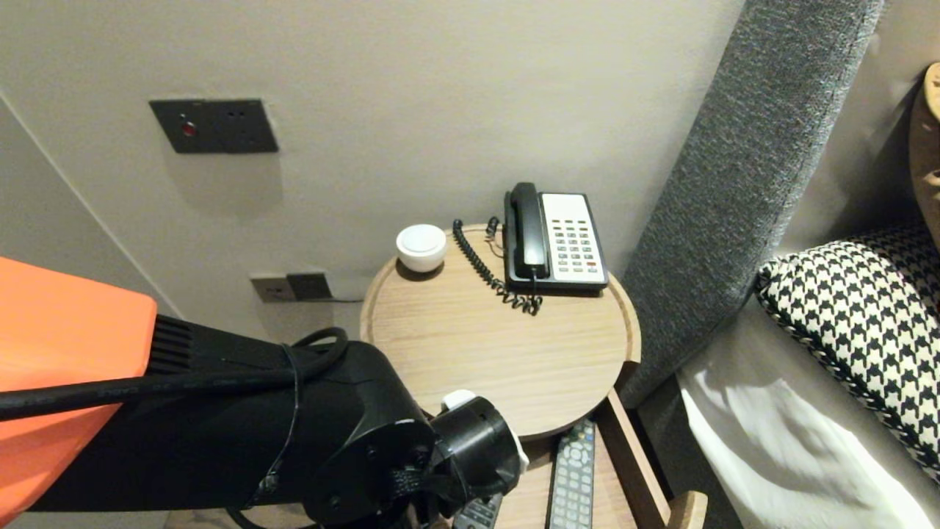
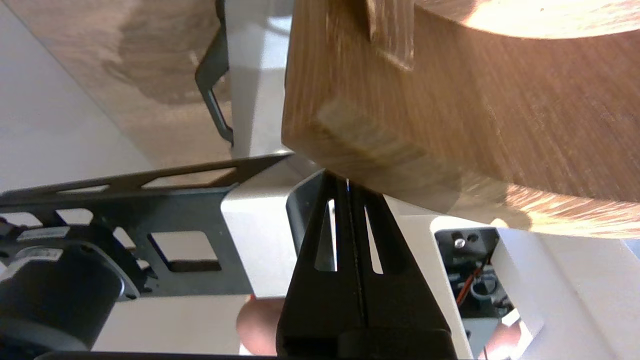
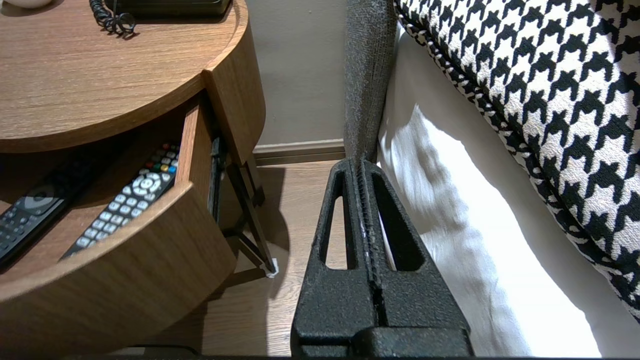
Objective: Close the nightstand drawer
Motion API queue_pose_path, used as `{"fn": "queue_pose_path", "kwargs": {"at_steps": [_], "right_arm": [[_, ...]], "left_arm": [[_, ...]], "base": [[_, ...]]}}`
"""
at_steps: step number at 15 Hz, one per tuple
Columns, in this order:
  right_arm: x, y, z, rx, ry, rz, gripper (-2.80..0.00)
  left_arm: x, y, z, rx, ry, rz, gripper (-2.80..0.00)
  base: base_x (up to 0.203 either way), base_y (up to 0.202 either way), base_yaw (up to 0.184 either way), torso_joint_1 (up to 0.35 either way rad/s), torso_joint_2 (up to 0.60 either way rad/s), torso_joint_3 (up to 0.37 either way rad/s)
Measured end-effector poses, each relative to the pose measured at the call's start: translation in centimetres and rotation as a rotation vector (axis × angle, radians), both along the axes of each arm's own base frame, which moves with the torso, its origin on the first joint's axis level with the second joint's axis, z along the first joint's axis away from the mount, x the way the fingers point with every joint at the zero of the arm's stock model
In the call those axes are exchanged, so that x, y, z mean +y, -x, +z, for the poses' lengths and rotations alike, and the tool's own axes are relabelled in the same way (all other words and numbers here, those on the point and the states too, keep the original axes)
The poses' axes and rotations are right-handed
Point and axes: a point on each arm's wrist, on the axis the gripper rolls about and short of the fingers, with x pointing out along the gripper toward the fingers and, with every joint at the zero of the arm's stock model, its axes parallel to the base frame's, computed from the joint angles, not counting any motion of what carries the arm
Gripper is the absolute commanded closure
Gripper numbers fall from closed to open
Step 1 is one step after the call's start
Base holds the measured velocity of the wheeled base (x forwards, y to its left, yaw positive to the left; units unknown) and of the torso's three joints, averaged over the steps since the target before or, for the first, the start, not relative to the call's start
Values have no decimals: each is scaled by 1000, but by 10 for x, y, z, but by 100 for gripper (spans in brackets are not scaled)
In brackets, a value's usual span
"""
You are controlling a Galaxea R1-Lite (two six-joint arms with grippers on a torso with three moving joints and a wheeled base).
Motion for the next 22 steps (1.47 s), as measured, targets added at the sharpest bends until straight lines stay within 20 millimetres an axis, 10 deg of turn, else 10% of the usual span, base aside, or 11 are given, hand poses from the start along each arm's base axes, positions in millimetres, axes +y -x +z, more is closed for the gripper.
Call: {"fn": "queue_pose_path", "kwargs": {"at_steps": [22], "right_arm": [[0, 0, 0, 0, 0, 0, 0]], "left_arm": [[-3, -37, 18, -409, 118, 149, 0]], "base": [[0, 0, 0, 0, 0, 0]]}}
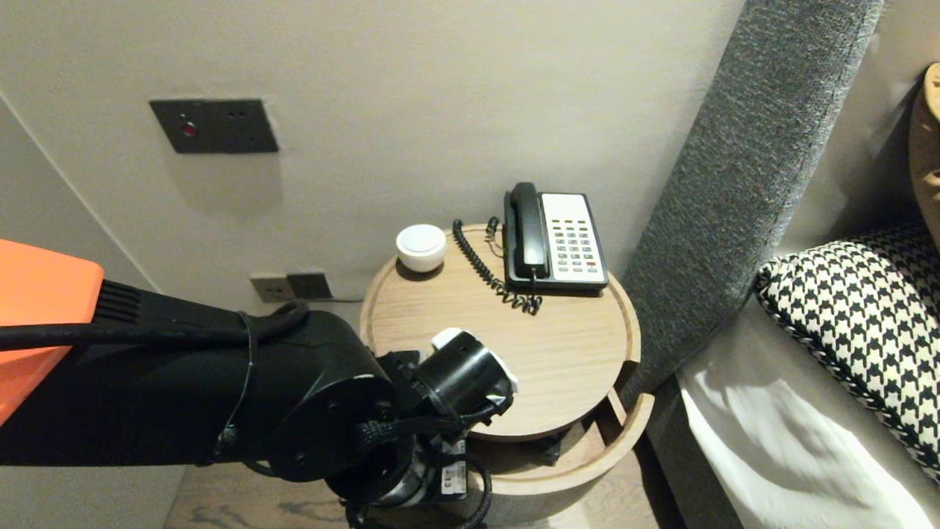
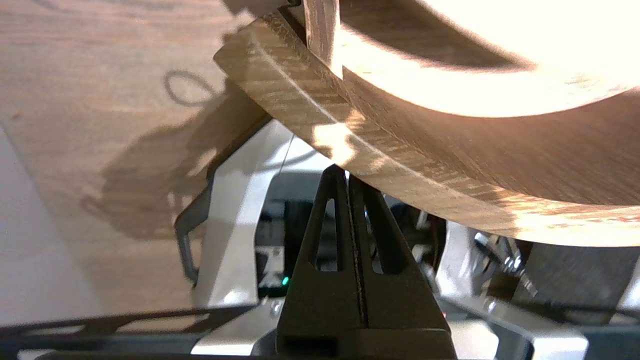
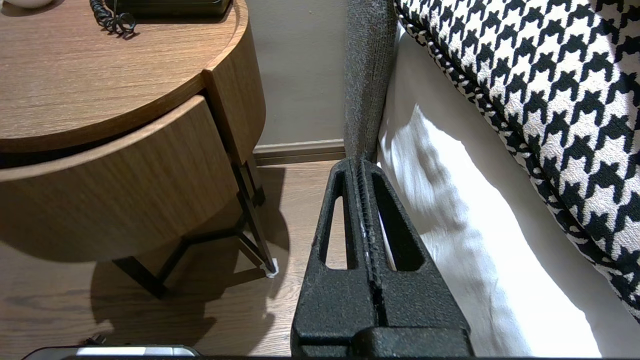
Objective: Close the nightstand drawer
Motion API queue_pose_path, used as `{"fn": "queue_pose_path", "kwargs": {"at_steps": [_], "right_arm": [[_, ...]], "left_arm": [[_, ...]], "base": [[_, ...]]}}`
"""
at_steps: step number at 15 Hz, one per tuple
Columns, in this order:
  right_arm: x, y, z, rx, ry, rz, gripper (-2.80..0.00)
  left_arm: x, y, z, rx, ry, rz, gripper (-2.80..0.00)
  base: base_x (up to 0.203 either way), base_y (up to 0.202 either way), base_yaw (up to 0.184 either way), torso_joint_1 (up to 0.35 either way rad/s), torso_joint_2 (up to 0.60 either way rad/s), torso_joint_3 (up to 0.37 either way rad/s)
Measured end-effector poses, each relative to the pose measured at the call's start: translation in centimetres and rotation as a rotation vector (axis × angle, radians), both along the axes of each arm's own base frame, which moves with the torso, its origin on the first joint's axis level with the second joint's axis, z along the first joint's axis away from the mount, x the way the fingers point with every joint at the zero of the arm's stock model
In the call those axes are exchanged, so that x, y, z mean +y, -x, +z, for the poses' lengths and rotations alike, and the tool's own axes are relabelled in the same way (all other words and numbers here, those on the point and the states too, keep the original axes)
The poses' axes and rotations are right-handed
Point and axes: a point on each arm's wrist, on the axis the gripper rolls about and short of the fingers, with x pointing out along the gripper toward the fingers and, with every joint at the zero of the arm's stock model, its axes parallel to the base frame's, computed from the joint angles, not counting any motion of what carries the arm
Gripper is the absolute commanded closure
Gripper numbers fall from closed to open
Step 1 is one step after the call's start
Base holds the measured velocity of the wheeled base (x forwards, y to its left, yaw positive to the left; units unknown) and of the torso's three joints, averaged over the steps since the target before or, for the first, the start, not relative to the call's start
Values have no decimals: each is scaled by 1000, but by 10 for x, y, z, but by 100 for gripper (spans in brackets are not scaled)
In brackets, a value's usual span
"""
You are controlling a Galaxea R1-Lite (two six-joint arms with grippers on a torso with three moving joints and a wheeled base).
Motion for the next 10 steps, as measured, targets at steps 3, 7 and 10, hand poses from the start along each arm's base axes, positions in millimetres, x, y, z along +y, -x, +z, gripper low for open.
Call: {"fn": "queue_pose_path", "kwargs": {"at_steps": [3, 7, 10], "right_arm": [[0, 0, 0, 0, 0, 0, 0], [0, 0, 0, 0, 0, 0, 0], [0, 0, 0, 0, 0, 0, 0]], "left_arm": [[2, -6, 3, -29, 27, 22, 0], [4, -14, 12, -92, 75, 50, 0], [6, -17, 17, -103, 92, 60, 0]], "base": [[0, 0, 0, 0, 0, 0], [0, 0, 0, 0, 0, 0], [0, 0, 0, 0, 0, 0]]}}
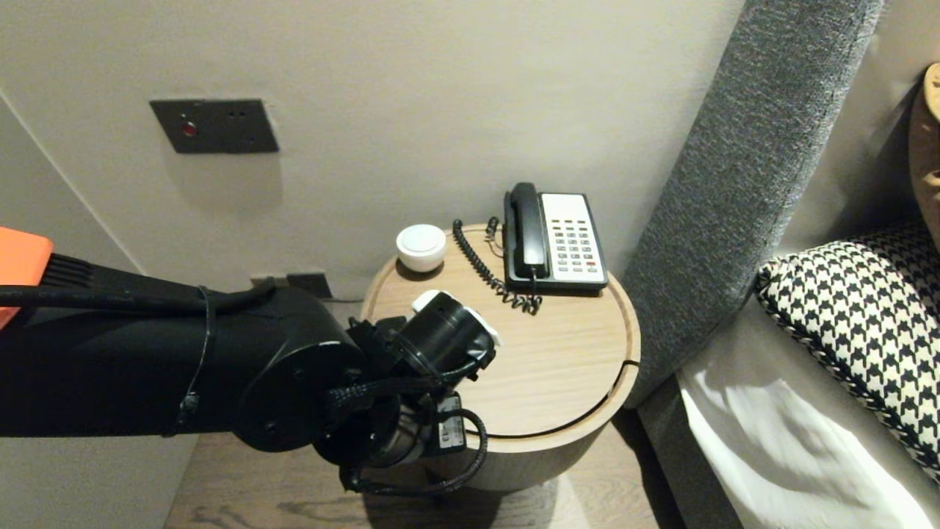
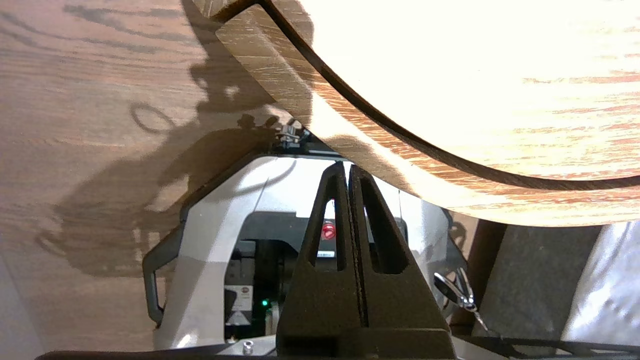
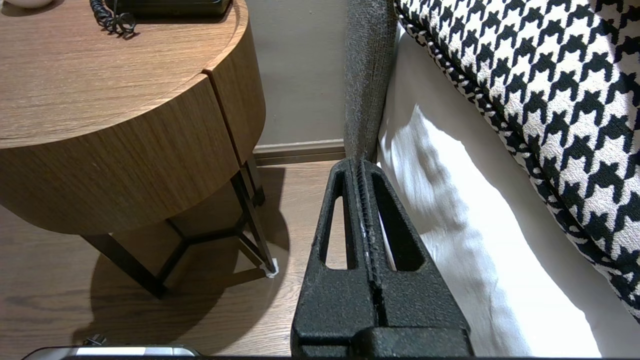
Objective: Close the nightstand drawer, then open the nightstand drawer
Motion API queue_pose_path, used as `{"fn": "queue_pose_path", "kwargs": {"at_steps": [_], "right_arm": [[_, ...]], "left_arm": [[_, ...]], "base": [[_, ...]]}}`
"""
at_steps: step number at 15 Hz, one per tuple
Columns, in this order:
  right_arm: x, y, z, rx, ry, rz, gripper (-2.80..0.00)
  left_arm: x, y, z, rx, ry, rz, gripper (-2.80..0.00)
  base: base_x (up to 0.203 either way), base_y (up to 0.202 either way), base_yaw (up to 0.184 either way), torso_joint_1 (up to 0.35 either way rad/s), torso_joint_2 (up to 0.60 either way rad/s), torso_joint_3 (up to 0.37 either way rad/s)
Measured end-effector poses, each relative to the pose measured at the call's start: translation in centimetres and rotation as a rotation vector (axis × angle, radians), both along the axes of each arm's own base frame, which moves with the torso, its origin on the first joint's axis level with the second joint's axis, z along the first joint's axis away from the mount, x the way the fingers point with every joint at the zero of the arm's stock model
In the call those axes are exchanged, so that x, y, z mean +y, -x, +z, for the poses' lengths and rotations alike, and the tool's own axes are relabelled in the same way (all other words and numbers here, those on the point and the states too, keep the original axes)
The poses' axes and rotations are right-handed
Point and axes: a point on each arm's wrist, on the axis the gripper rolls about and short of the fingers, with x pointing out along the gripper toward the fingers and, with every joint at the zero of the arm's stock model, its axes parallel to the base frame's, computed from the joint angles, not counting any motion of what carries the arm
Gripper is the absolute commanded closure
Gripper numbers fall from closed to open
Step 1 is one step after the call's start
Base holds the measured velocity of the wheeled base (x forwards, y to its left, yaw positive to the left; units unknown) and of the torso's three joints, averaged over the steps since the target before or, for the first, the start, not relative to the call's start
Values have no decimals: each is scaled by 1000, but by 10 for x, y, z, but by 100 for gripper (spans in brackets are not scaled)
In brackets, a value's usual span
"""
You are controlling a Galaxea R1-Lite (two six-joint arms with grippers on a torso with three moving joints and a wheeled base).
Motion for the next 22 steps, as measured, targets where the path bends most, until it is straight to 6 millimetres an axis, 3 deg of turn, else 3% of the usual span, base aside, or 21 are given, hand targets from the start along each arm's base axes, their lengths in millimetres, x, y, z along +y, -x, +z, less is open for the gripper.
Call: {"fn": "queue_pose_path", "kwargs": {"at_steps": [6, 11, 14, 18, 20, 22], "right_arm": [[0, 0, 0, 0, 0, -1, 0], [0, 0, 0, 0, 0, 0, 0], [0, 0, 0, 0, 0, -1, 0], [0, 0, 0, 0, 0, -1, 0], [0, 0, 0, 0, 0, -1, 0], [0, 0, 0, 0, 0, 0, 0]], "left_arm": [[3, -3, 14, -38, 46, 14, 0], [25, 2, 55, -122, 109, 9, 0], [70, -17, 87, -218, 122, 91, 0], [164, -25, 132, -370, 107, 229, 0], [213, -10, 150, -449, 76, 292, 0], [244, 21, 159, -527, 21, 315, 0]], "base": [[0, 0, 0, 0, 0, 0], [0, 0, 0, 0, 0, 0], [0, 0, 0, 0, 0, 0], [0, 0, 0, 0, 0, 0], [0, 0, 0, 0, 0, 0], [0, 0, 0, 0, 0, 0]]}}
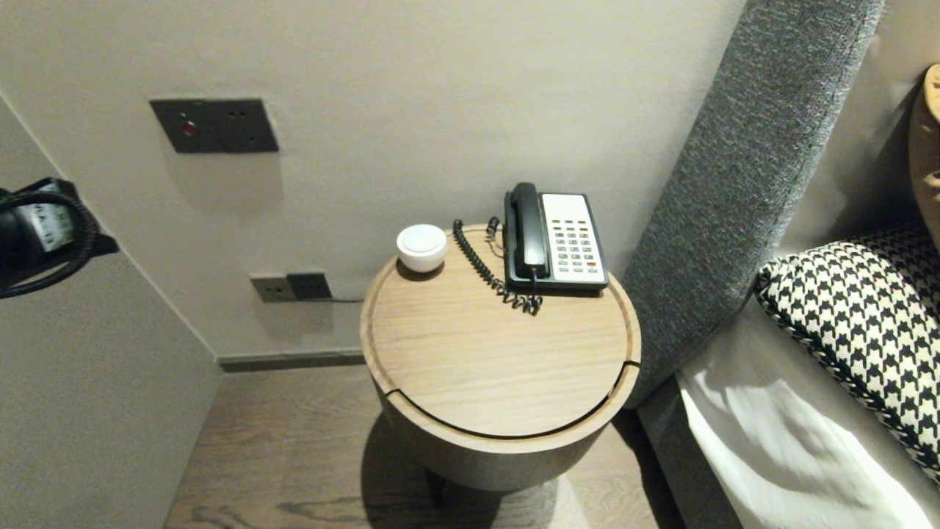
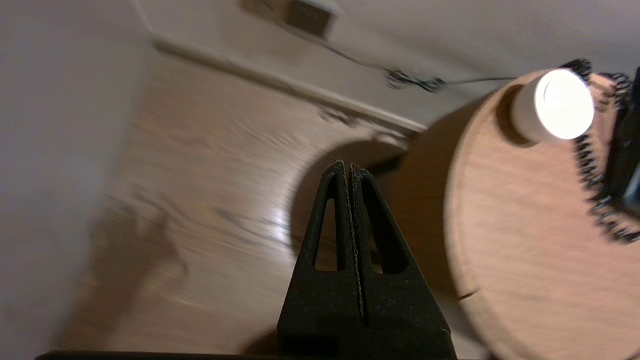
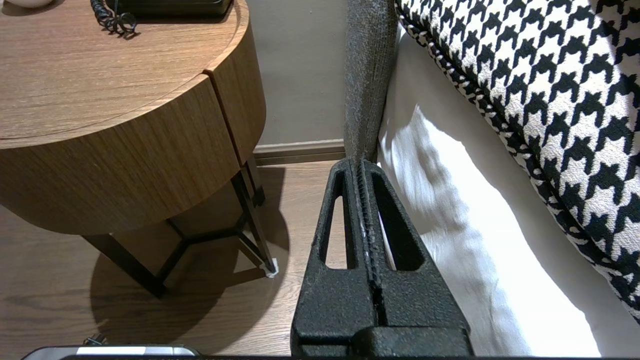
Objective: Open the nightstand drawer
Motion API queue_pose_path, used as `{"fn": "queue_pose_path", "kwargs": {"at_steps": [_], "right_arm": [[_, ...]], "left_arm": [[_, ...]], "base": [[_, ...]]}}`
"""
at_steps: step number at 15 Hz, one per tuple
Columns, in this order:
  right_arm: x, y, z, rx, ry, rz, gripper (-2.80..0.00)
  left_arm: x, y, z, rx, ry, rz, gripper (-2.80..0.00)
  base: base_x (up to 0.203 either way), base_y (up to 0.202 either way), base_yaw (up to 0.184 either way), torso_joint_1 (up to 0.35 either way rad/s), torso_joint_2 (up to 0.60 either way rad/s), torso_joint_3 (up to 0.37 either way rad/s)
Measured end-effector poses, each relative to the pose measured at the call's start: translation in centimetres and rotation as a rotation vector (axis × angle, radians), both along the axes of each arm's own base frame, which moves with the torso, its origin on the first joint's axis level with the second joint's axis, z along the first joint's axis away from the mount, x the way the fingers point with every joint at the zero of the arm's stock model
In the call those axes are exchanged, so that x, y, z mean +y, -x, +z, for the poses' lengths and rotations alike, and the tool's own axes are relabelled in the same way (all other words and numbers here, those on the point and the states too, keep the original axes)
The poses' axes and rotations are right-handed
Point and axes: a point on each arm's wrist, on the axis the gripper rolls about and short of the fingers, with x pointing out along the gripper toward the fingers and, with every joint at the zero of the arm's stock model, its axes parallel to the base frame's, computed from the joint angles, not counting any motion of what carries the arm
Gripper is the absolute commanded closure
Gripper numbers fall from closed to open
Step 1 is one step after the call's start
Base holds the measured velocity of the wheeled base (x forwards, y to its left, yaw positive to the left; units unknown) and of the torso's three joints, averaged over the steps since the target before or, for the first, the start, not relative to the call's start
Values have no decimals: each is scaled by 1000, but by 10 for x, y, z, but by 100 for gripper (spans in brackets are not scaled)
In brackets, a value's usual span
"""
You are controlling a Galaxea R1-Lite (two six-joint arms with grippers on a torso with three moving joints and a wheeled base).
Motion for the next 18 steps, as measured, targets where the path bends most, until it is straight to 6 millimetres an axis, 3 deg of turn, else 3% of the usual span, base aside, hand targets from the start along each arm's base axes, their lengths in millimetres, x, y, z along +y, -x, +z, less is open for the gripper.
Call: {"fn": "queue_pose_path", "kwargs": {"at_steps": [2, 5, 9, 15, 18], "right_arm": [[0, 0, 0, 0, 0, 0, 0], [0, 0, 0, 0, 0, 0, 0], [0, 0, 0, 0, 0, 0, 0], [0, 0, 0, 0, 0, 0, 0], [0, 0, 0, 0, 0, 0, 0]], "left_arm": [[11, 36, -3, -42, -64, 4, 0], [15, 87, -23, -90, -149, -7, 0], [15, 147, -71, -130, -247, -43, 0], [14, 193, -153, -126, -331, -69, 0], [13, 198, -172, -149, -363, -52, 0]], "base": [[0, 0, 0, 0, 0, 0], [0, 0, 0, 0, 0, 0], [0, 0, 0, 0, 0, 0], [0, 0, 0, 0, 0, 0], [0, 0, 0, 0, 0, 0]]}}
